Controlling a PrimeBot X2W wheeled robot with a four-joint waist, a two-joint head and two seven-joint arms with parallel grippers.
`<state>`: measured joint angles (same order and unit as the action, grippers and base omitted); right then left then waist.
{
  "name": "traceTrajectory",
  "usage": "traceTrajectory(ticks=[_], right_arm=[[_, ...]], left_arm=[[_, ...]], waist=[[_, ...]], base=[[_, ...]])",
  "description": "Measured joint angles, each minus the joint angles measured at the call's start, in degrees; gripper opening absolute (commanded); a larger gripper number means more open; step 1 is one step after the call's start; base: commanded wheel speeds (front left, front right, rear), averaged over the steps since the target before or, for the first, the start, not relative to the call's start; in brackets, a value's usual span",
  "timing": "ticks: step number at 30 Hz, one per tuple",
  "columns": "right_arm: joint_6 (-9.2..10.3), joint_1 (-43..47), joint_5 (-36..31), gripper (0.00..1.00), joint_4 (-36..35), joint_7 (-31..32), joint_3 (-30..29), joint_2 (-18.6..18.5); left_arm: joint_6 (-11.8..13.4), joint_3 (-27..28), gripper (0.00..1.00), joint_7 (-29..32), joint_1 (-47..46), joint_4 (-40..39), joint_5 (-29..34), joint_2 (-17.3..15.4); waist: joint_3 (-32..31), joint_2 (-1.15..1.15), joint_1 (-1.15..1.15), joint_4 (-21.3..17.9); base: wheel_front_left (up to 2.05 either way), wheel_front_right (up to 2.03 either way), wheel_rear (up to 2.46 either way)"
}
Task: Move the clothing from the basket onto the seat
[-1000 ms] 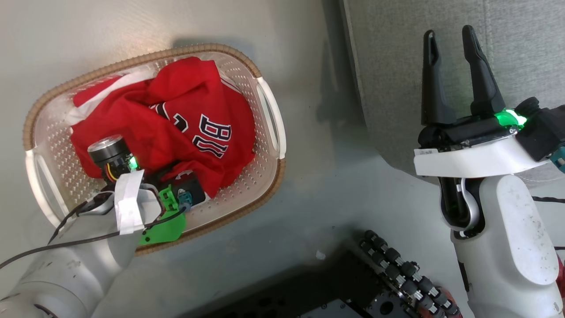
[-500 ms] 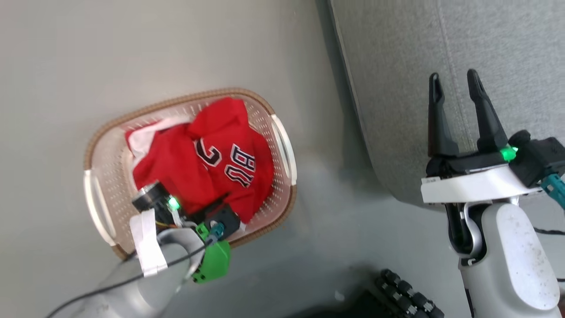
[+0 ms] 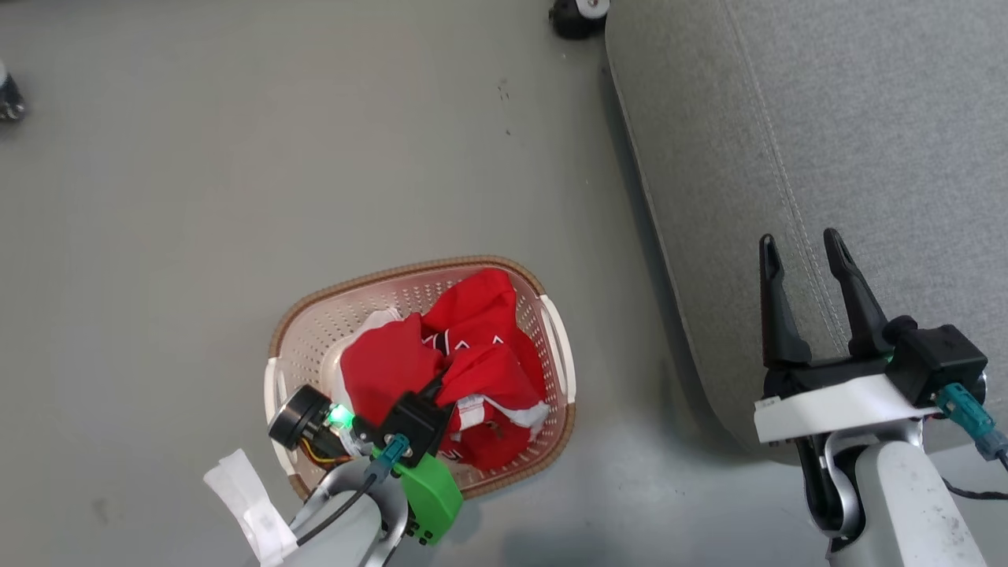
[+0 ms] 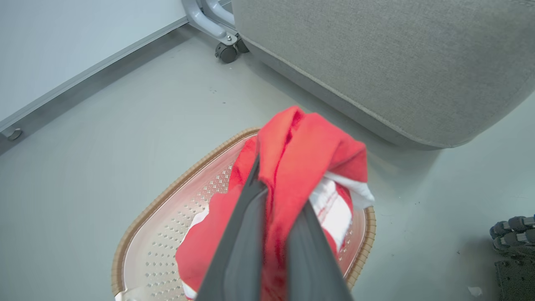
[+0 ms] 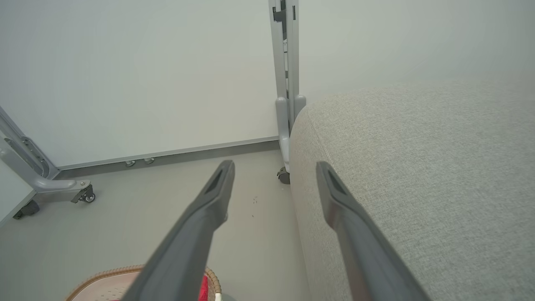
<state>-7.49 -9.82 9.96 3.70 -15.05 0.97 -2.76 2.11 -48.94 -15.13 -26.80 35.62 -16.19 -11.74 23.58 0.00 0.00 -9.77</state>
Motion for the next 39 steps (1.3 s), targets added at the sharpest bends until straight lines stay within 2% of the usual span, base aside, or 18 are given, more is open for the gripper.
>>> traceTrajectory(ticks=[11, 21, 33, 39], right_arm=[[0.00, 5.83, -0.75, 1.00, 1.24, 0.00, 0.24, 0.00], [0.00, 11.11, -0.54, 1.00, 1.79, 0.00, 1.15, 0.00], [0.00, 13.40, 0.02, 1.00, 1.51, 0.00, 2.78, -0.01], [0.00, 13.43, -0.04, 1.00, 0.98, 0.00, 7.76, -0.05]], left_arm=[[-0.10, 10.95, 0.00, 0.00, 7.84, -11.61, 1.92, 3.37], [-2.71, 17.79, 0.00, 0.00, 12.73, -19.59, 5.56, 5.89], [-5.67, 20.46, 0.00, 0.00, 13.43, -24.41, 8.37, 7.84], [-6.68, 19.83, 0.00, 0.00, 13.34, -24.72, 8.88, 8.53]], waist=[[-10.95, 0.00, 0.00, 3.61], [-20.14, 0.00, 0.00, 5.30], [-25.10, 0.00, 0.00, 6.42], [-25.11, 0.00, 0.00, 7.13]], base=[[0.00, 0.00, 0.00], [0.00, 0.00, 0.00], [0.00, 0.00, 0.00], [0.00, 0.00, 0.00]])
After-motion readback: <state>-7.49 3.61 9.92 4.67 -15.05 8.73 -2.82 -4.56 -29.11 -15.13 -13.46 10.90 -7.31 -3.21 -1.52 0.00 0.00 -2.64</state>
